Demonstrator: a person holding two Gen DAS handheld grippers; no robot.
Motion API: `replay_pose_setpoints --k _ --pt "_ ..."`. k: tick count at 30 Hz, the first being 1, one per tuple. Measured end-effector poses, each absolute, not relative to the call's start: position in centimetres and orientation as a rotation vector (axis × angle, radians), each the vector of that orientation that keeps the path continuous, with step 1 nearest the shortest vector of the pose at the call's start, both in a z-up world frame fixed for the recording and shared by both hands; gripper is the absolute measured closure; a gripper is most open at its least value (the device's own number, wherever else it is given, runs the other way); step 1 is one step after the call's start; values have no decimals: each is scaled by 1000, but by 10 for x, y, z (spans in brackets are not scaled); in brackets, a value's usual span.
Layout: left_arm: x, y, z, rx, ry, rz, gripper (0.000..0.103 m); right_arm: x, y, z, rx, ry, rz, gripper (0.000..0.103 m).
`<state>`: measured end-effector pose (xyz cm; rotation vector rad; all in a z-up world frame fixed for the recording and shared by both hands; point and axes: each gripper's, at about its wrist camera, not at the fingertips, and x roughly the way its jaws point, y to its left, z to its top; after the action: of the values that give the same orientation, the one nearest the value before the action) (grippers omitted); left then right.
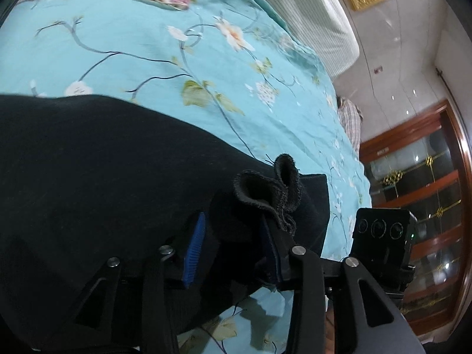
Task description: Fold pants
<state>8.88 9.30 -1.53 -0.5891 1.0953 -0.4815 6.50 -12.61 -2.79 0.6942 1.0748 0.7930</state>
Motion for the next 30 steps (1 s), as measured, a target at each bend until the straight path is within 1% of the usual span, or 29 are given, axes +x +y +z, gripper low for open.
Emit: replay_pose_setpoints --k 3,5,6,7,10,15,19,21,24,26,30 --pt "85 101 -13 -613 1082 -449 55 63 -122 -26 674 1071 795 62" --pt "79 106 -11 -621 1068 -422 48 62 -120 -24 662 1070 797 59" --pt "75 109 -9 -627 1058 -409 47 61 -120 -23 659 1068 800 57" --pt "73 112 -9 -633 1053 -402 43 61 -118 -22 657 1068 803 54" --pt "61 121 -5 -649 1035 -361 40 60 -113 -19 633 1063 815 47" --pt "43 140 2 -683 998 -300 38 60 -107 -13 601 1056 829 46" --pt "23 161 7 -687 955 -197 34 59 -100 -3 581 1040 849 45" --pt "13 169 10 -692 929 -153 34 60 -95 3 559 1029 857 45" --pt "-2 183 14 -709 899 -94 31 63 -84 11 523 1024 881 45" --pt "-12 193 15 -730 881 -63 27 65 -77 13 507 1028 891 45" --pt "-30 215 13 -771 862 -4 25 72 -61 16 483 1040 916 45"
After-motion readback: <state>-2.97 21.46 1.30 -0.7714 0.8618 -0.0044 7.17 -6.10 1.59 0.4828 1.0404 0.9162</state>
